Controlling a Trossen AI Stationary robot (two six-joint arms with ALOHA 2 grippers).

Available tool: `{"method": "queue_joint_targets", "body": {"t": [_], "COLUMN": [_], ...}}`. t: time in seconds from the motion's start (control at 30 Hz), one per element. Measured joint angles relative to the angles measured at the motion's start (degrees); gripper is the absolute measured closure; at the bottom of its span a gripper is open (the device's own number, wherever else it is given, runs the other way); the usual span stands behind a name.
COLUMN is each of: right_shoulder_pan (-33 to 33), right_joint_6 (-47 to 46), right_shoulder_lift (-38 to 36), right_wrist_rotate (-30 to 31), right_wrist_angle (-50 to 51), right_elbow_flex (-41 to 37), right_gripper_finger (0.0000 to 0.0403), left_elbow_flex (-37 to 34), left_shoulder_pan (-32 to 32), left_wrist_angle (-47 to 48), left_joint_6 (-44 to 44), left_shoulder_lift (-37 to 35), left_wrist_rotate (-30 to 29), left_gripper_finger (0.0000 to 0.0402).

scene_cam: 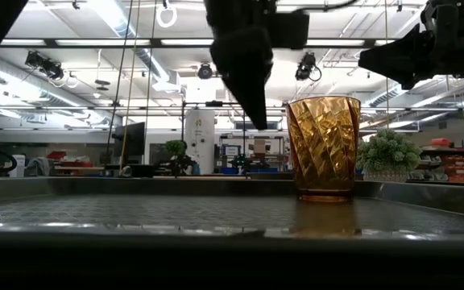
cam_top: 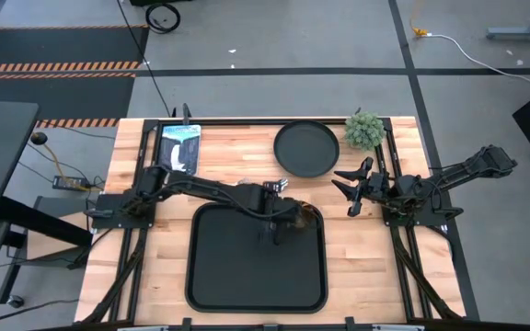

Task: Pick and place plate/cup/fork/spoon on tray
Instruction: Put the orange cup on the top right of the black tray

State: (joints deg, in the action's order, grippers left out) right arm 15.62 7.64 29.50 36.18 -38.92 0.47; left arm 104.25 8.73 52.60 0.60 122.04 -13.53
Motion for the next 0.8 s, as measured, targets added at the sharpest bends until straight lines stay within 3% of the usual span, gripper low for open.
{"method": "queue_joint_targets", "body": {"t": [0.43,0.67,0.8], "right_shoulder_pan": [0.0,0.0,0.0], "right_joint_6": [0.0,0.0,0.0], "right_shoulder_lift": [0.0,0.0,0.0], "right_wrist_rotate": [-0.2,-0.2,-0.2], "right_wrist_angle": [0.0,0.0,0.0], "right_elbow_flex": [0.0,0.0,0.0], "right_gripper_finger": [0.0266,0.0266,0.0266], "left_elbow_flex": [-3.7,-3.7,-3.7], "left_shoulder_pan": [-0.4,-0.7,-0.8], "left_wrist_angle": [-12.2,-12.5,-7.4], "left_joint_6": [0.1,2.5,6.8], "left_shoulder_lift": [0.0,0.0,-0.5], "left_wrist_rotate": [2.2,1.5,-3.6], "left_gripper_finger": [0.026,0.026,0.026]}}
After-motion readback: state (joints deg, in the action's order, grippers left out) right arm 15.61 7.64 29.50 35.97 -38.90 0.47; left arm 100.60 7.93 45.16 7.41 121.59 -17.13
